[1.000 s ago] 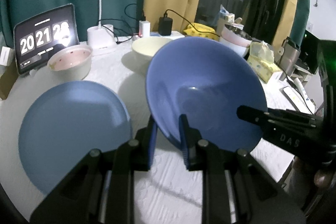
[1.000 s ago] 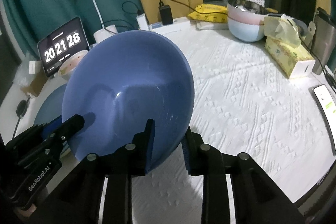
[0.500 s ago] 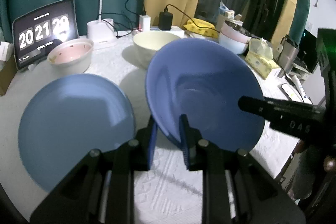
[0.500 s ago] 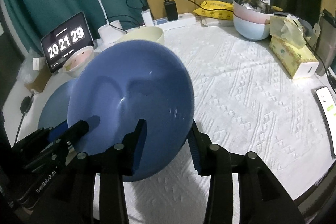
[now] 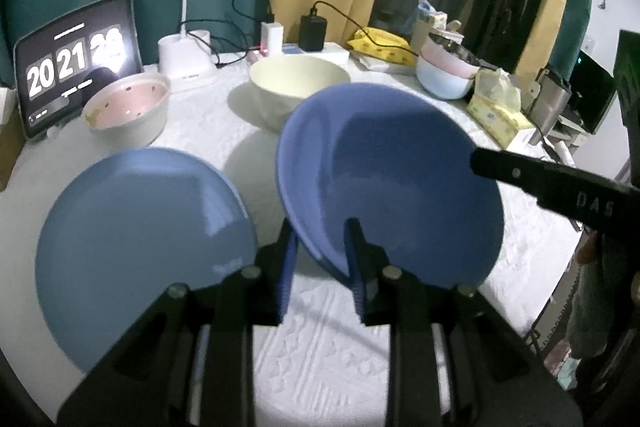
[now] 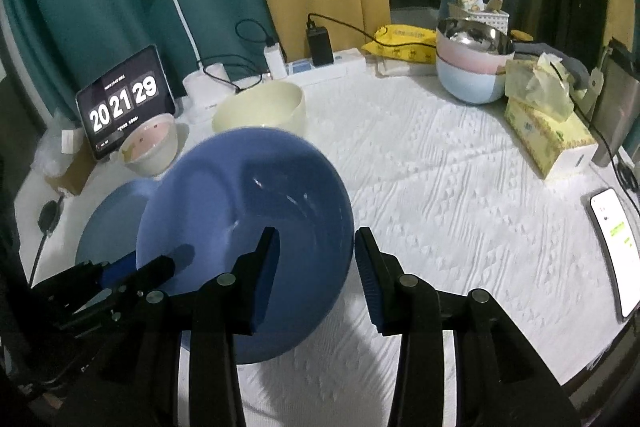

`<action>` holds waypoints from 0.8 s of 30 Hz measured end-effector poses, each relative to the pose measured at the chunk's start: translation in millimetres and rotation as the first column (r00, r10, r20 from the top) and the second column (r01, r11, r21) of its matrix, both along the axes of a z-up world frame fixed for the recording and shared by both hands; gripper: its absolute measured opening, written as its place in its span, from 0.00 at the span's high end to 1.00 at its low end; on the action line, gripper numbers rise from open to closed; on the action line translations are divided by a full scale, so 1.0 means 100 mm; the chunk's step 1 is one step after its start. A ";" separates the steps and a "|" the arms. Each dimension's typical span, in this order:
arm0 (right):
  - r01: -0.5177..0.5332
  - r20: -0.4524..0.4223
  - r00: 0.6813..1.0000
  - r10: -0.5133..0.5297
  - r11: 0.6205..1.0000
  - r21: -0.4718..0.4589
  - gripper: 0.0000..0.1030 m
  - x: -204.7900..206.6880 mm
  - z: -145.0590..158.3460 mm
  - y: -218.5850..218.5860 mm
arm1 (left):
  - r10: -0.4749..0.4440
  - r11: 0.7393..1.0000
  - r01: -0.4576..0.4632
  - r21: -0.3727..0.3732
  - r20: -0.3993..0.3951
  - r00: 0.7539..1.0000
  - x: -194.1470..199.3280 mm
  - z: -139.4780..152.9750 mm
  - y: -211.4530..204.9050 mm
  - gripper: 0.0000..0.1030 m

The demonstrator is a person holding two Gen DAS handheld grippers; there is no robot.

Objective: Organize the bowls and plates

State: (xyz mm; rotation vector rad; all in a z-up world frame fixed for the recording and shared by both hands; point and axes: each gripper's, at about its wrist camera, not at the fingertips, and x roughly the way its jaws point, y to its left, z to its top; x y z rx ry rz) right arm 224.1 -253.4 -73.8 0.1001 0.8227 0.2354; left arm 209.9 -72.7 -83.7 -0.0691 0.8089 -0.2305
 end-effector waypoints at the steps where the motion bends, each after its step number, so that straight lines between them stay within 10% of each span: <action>1: 0.000 0.007 1.000 0.000 1.000 0.000 0.60 0.01 0.03 -0.01 | -0.001 1.000 0.001 0.000 0.001 1.000 0.01 0.01 0.00 0.73; 10: 0.005 0.027 1.000 -0.005 1.000 -0.003 0.60 0.14 0.13 -0.05 | 0.004 1.000 -0.005 0.025 0.032 0.999 0.04 0.15 0.02 0.55; 24: -0.017 0.039 0.999 0.018 1.000 -0.016 0.60 0.35 0.22 -0.03 | 0.066 0.998 -0.067 0.011 0.068 0.996 0.16 0.38 0.24 0.54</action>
